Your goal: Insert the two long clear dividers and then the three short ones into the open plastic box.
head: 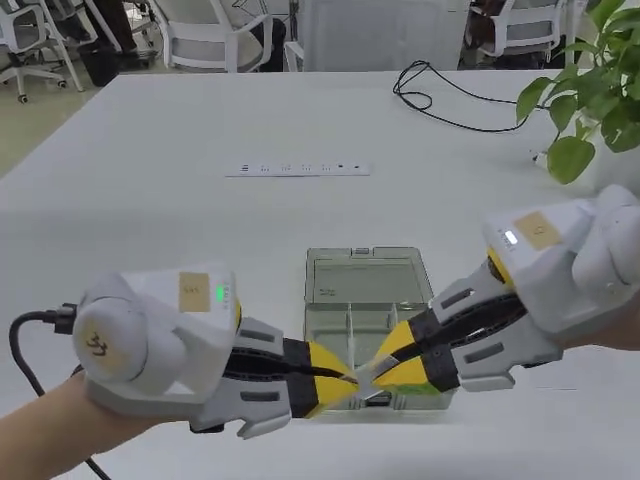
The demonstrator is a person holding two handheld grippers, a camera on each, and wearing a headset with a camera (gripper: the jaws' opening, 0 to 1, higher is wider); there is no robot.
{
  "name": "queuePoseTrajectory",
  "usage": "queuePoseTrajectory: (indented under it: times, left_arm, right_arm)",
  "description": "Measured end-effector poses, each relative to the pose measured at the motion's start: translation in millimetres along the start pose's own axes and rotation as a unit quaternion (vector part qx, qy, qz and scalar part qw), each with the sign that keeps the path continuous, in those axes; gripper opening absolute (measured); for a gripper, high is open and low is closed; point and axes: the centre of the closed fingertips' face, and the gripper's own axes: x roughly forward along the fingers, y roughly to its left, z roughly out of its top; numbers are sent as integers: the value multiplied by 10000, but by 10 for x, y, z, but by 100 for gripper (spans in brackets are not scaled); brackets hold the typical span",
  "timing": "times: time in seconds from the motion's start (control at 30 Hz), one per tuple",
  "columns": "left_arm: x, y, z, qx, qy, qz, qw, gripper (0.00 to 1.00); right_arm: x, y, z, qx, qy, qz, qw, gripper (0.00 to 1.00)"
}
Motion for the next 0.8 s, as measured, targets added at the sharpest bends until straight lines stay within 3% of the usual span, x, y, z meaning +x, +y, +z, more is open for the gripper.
queuePoseTrajectory:
  times: [0.23, 0.37, 0.43, 0.63, 0.8]
  left_arm:
    - [-10, -19, 6, -28, -86, -51, 9999, 0]
    - [-18, -15, 6, -302, -155, -14, 9994, 0]
    - [-23, -2, 11, -518, -221, 31, 9984, 0]
    - [-33, 20, -17, -630, -275, 175, 9975, 1]
    - [-58, 69, -55, -773, -337, 391, 9957, 10]
  right_arm:
    - [4, 33, 11, -114, -47, 61, 9999, 3]
    - [7, 32, 17, -125, -49, 34, 9999, 2]
    - [8, 29, 21, -116, -52, 17, 9999, 2]
    - [19, 20, 33, -109, -36, -26, 9999, 2]
    - [19, -43, 25, -68, 0, -157, 9999, 2]
